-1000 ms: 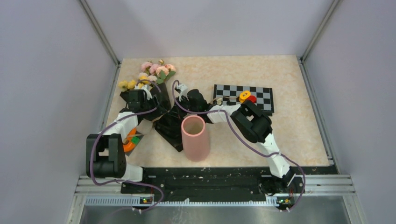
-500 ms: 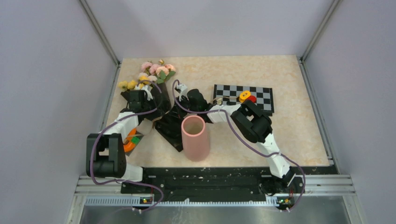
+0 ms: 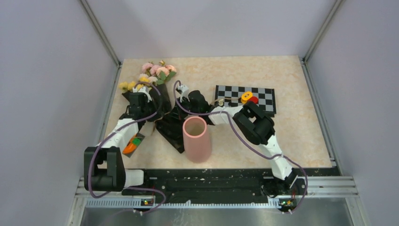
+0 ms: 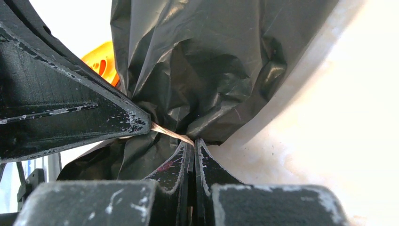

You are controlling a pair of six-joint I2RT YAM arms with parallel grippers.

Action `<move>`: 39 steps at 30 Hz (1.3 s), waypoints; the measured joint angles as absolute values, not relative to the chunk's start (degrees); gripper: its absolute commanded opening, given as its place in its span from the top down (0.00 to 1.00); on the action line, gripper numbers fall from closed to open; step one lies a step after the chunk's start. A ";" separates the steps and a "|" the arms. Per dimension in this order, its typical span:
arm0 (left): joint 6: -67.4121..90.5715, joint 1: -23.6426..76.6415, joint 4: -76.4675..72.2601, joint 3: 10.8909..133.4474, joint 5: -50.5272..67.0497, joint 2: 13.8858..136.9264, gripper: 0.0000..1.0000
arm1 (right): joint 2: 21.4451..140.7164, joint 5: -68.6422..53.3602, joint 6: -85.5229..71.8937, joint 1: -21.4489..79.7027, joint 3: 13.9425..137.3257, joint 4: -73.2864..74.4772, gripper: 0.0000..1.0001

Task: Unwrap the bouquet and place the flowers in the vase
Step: Untie the ribbon from the wrapping paper.

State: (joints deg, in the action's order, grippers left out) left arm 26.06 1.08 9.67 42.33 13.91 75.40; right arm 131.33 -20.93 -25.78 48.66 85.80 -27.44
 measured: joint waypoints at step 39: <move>30.94 -0.78 4.25 36.73 20.91 70.46 0.87 | 126.85 -24.88 -19.27 46.26 87.29 -21.56 0.48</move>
State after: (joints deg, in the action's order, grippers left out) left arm 30.94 -0.78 4.25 36.73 20.91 70.46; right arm 126.85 -24.88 -19.27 46.26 87.29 -21.56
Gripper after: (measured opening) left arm 0.133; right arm 0.520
